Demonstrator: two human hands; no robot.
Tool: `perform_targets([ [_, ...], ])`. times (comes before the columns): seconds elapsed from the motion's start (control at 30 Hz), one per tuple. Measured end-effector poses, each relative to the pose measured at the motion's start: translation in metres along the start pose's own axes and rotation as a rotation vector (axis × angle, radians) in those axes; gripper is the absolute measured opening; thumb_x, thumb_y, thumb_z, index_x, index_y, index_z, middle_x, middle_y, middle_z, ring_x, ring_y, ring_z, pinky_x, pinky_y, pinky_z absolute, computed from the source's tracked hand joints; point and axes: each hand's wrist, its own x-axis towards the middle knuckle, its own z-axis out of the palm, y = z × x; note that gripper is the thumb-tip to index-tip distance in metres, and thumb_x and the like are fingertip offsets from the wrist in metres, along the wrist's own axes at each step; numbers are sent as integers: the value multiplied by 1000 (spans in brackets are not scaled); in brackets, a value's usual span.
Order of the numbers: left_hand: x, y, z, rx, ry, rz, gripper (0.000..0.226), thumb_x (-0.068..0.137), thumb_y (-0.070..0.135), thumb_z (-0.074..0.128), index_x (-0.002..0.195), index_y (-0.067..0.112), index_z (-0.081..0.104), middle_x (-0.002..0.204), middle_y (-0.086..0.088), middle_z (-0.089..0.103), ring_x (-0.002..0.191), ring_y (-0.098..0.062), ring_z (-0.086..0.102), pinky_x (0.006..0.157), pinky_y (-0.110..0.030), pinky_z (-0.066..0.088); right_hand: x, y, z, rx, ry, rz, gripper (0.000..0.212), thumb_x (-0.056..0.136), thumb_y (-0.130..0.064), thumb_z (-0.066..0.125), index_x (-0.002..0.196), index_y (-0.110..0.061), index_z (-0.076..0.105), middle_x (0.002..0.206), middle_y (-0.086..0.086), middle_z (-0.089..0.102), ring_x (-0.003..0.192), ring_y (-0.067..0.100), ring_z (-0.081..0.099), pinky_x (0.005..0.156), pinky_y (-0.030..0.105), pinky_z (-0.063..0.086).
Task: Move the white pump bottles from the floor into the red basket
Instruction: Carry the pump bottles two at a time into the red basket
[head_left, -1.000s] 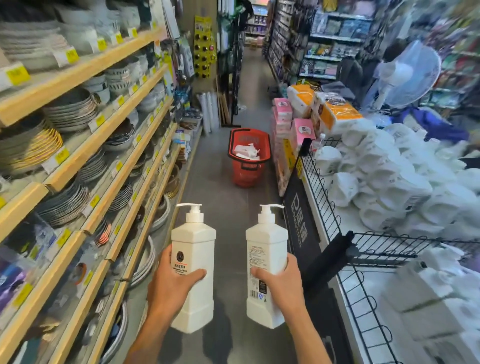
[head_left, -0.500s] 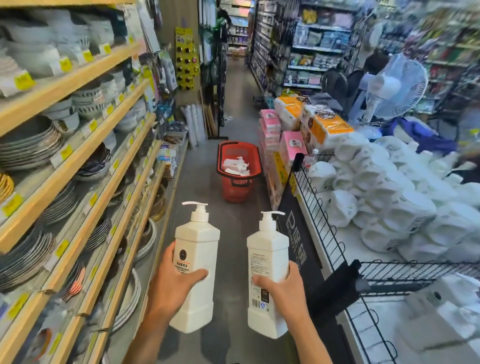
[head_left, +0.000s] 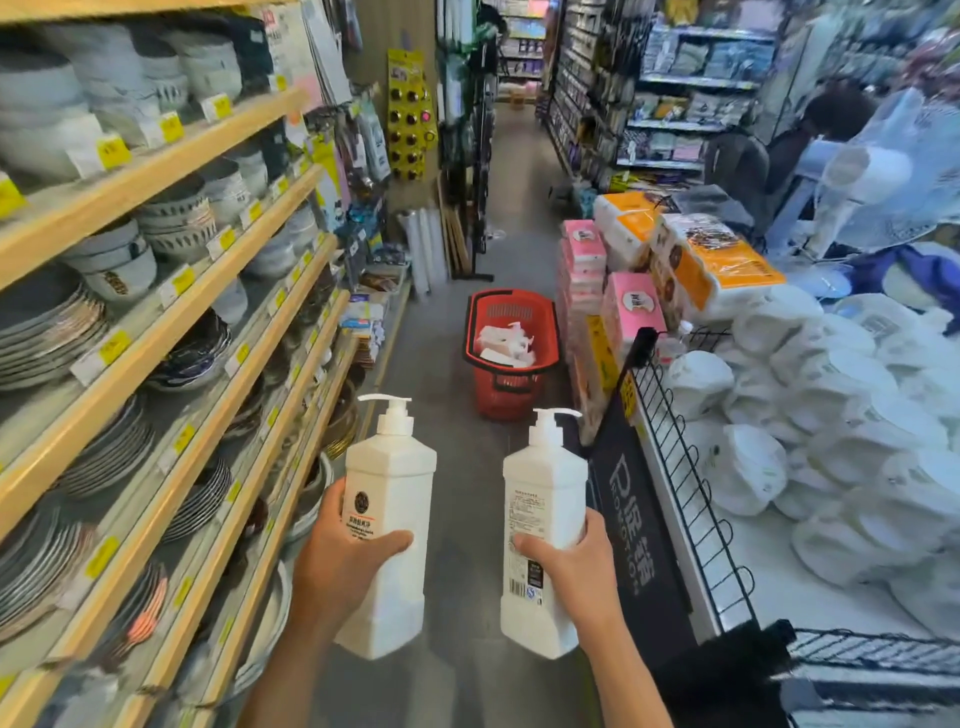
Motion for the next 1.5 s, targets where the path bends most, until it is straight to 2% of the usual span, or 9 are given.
perform_targets([
  [0.1,28,5,-1,31,5,-17,78,54,38,85,122,41,48,98,13,67,88,-15,64,73,-39,50,25,-11,13,-24,-1,7,71,56,-39,91,111,-39,46,106,-13,68,96,12,69,86,49,59],
  [0.4,134,33,-17,33,3,36,77,53,41,82,122,35,48,98,11,65,86,-16,63,75,-41,53,97,-70,58,-94,60,-50,76,56,-42,92,117,-33,47,107,-15,66,97,10,68,85,45,59],
  [0.57,184,45,-22,1,-2,78,74,53,38,81,119,35,48,98,11,65,86,-15,63,75,-43,54,130,-96,80,-85,80,-61,73,63,-36,93,118,-31,45,108,-12,64,98,11,66,84,44,59],
  [0.73,229,59,-13,-11,-5,94,77,67,17,90,129,28,47,105,10,62,91,-17,61,79,-44,52,168,-116,91,-90,101,-60,74,63,-35,94,119,-30,45,108,-13,63,97,9,66,84,42,58],
  [0.9,278,71,7,-39,3,75,87,53,36,89,130,33,49,109,9,66,93,-17,65,79,-47,55,225,-131,97,-93,87,-51,75,63,-34,94,120,-29,46,108,-12,64,97,8,65,86,44,58],
  [1.03,319,91,31,-55,5,80,81,62,16,92,129,29,49,109,5,66,93,-16,64,77,-43,54,282,-143,100,-100,48,-57,78,59,-43,92,120,-31,45,108,-13,64,98,10,66,86,46,58],
  [1.17,356,114,49,-47,16,80,79,52,30,85,123,33,49,107,9,65,92,-13,64,71,-36,50,330,-160,102,-86,34,-60,78,57,-47,90,119,-34,44,108,-15,65,97,10,66,88,47,57],
  [1.3,388,128,62,-43,50,96,79,62,15,93,125,34,49,108,11,65,94,-14,64,75,-38,52,373,-176,105,-79,19,-80,70,61,-40,92,114,-37,45,105,-17,64,95,10,66,89,49,57],
  [1.5,430,140,78,-22,61,80,80,51,35,84,123,33,51,104,10,67,90,-14,65,73,-40,54,423,-187,112,-85,0,-74,66,62,-38,92,108,-41,45,105,-18,64,95,11,66,88,48,58],
])
